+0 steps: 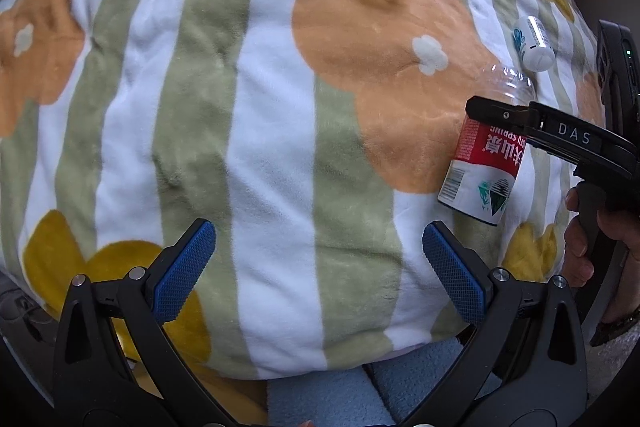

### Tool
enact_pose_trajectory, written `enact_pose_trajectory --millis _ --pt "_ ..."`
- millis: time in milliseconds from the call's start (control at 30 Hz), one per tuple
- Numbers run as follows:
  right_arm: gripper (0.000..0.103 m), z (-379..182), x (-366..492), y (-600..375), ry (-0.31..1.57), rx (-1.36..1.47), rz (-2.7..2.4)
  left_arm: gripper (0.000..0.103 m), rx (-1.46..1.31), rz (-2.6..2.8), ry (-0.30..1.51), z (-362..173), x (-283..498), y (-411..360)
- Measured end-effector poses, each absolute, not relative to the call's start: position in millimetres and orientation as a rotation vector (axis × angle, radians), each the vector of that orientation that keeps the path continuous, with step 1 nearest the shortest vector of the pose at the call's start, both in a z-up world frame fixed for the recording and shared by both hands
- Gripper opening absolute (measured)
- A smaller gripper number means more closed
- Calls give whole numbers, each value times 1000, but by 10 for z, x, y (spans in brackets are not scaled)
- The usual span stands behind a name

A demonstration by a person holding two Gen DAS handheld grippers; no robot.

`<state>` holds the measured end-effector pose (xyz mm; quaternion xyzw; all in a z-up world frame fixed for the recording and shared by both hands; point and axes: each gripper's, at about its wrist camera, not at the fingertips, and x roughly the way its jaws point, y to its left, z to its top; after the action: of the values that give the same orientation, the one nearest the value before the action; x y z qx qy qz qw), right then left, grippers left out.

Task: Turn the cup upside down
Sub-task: 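Close the right tool on the bottle while the left tool opens and releases it, then rotate the bottle with the right tool and lower it onto the duvet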

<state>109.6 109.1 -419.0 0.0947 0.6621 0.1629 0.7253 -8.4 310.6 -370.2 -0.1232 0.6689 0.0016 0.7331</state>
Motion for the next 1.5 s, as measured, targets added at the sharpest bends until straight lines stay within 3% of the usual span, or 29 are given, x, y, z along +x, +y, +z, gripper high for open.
enact_pose_trajectory --millis 267,433,1033,1200,1500 --pt "61 -3755 1060 1331 852 -14 476 103 -265 21 1454 -3691 -12 3163" --pt "61 -3860 1009 1446 638 -173 458 103 -264 29 1457 -3832 15 3210" --pt "61 -4050 630 1374 568 -295 480 103 -280 29 1461 -3992 99 3282" --pt "68 -4079 594 1410 592 -335 471 103 -281 31 1468 -4023 81 3297" --pt "68 -4134 667 1376 633 -306 470 103 -282 33 1473 -4071 52 3322"
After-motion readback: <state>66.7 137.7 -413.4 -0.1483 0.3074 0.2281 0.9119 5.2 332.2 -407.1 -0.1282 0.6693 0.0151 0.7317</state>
